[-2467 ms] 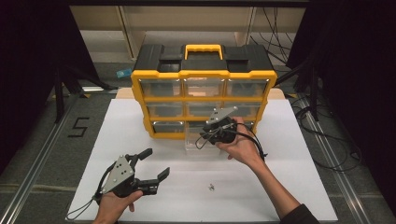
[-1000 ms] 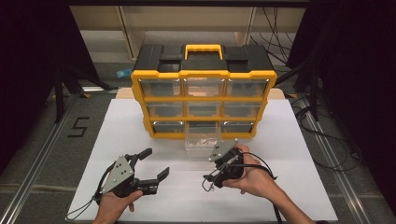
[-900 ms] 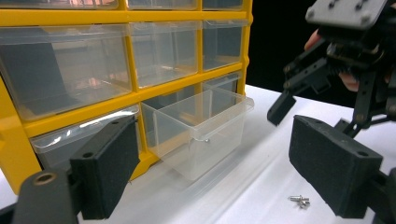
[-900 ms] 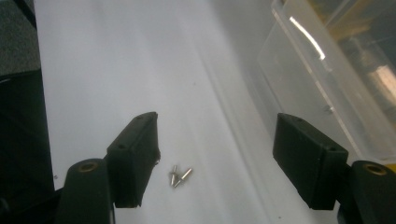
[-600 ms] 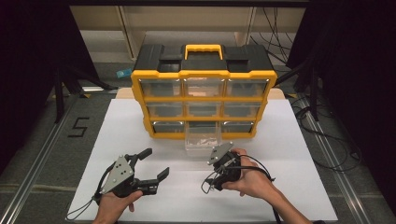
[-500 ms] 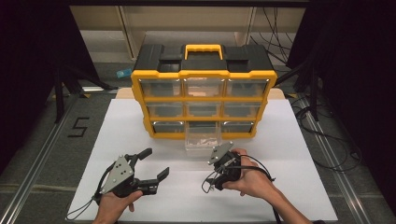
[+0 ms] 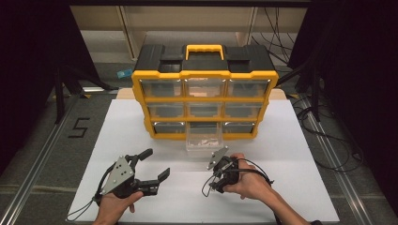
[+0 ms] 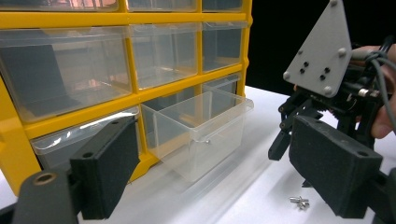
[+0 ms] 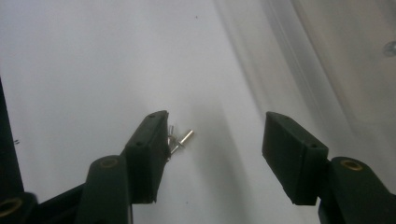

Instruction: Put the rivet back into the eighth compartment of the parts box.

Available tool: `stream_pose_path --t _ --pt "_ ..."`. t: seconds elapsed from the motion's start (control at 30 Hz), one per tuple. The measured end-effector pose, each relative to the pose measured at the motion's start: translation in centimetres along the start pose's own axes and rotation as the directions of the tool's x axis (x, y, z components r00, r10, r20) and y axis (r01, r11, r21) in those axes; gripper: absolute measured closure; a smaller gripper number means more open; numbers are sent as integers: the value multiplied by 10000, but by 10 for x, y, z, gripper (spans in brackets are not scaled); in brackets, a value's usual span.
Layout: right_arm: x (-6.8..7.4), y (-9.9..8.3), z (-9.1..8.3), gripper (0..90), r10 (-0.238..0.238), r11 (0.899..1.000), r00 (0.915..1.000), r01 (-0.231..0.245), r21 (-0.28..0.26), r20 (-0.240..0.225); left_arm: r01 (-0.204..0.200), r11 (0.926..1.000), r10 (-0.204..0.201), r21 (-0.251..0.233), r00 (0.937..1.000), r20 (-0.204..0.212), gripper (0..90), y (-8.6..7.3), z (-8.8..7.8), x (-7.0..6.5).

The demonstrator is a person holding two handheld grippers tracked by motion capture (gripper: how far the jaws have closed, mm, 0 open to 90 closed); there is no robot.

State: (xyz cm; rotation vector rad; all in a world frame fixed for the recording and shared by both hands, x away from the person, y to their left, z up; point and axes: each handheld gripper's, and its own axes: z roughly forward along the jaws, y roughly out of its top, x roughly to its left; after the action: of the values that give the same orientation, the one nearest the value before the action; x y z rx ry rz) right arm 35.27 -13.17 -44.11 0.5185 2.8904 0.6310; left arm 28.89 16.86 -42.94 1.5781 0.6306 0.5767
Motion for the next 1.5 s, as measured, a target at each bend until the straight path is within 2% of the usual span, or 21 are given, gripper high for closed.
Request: stream_pose_path --t 0.1,0.27,0.63,0.87,1.0,1.13,1.23,1.4,1.43,1.5 --pt "-1 -1 5 453 -8 9998 10000 9 201 -16 7 10000 -7 -11 10000 14 161 0 0 0" --pt "-1 -2 11 499 193 9988 9993 -178 450 -329 3 10000 -3 -14 10000 8 161 0 0 0" --pt "-2 -3 19 616 439 9964 9968 -389 757 -668 2 10000 -2 -8 10000 20 161 0 0 0" --pt "-3 -4 21 709 193 9961 9970 -127 870 -750 -12 10000 12 -15 10000 16 161 0 1 0" --pt "-4 -5 21 813 92 9961 9974 -28 883 -721 13 10000 -13 8 10000 34 161 0 1 -1" --pt "-3 -4 21 828 157 9941 9958 -60 1080 -898 -9 10000 8 19 10000 36 161 0 1 -1" --pt "-3 -3 20 833 -131 9959 9980 186 886 -620 4 10000 -4 0 10000 44 161 0 1 -1" --pt "-5 1 6 833 -106 9990 9984 131 434 -560 1 10000 -1 4 10000 37 161 0 1 0" --pt "-5 1 3 833 -168 9992 9992 181 361 -361 -14 10000 14 2 10000 31 161 0 1 0" --pt "-6 3 -2 834 -148 9998 9989 154 141 -447 11 10000 -10 -78 9999 103 161 -1 2 -1"
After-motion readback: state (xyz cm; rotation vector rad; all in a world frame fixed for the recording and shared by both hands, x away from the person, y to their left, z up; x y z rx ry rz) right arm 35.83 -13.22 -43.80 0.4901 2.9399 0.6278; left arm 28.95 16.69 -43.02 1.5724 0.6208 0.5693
